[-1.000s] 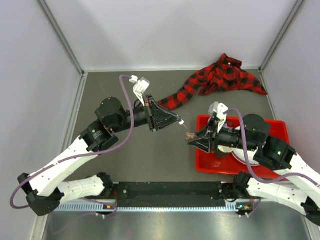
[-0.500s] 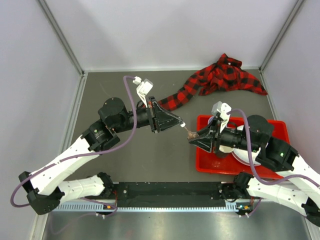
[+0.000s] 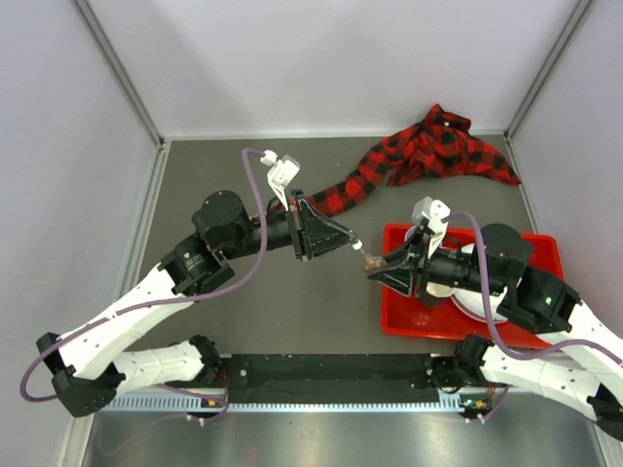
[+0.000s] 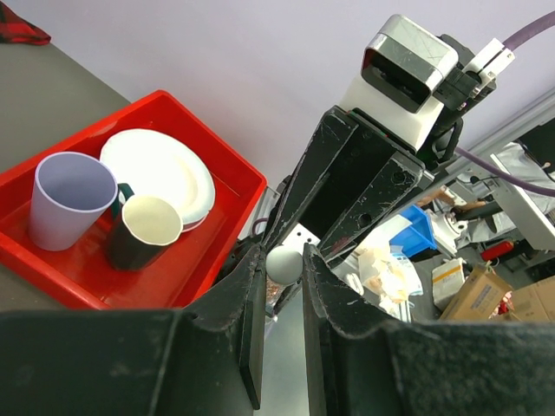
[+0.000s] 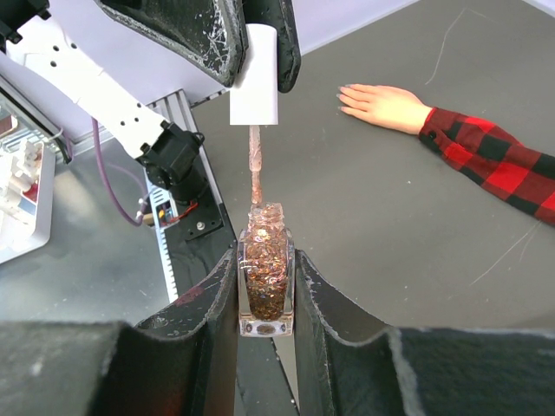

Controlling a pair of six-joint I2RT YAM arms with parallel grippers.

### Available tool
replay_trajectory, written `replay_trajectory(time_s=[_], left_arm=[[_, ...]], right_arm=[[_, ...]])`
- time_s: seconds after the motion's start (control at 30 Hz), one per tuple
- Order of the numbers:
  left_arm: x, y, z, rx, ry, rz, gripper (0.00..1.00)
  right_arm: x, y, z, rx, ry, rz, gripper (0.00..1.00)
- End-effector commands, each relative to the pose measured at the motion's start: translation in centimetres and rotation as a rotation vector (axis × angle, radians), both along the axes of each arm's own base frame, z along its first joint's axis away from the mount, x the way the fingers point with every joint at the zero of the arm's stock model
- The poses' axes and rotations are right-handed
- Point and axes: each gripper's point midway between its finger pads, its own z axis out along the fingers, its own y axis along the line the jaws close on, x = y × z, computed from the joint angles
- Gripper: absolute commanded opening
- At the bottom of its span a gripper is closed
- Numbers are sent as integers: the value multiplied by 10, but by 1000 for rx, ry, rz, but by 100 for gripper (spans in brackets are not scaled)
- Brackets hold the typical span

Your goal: Paint the nails

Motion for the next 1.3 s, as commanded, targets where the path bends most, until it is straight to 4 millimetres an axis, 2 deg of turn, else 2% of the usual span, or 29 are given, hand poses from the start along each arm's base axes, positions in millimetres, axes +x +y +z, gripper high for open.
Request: replay_trajectory(time_s=[0.0,0.9,1.27], left_arm=[[-5,-2,18,-37,-35,-21,0],[-14,-13,4,-11,5,-75,0],[-19,-24,-1,-4,14,-96,0]], right_arm=[[0,-2,39,106,-70,-6,0],[1,-2,43,121,-76,-7,0],[2,0,51,155,-82,-16,0]])
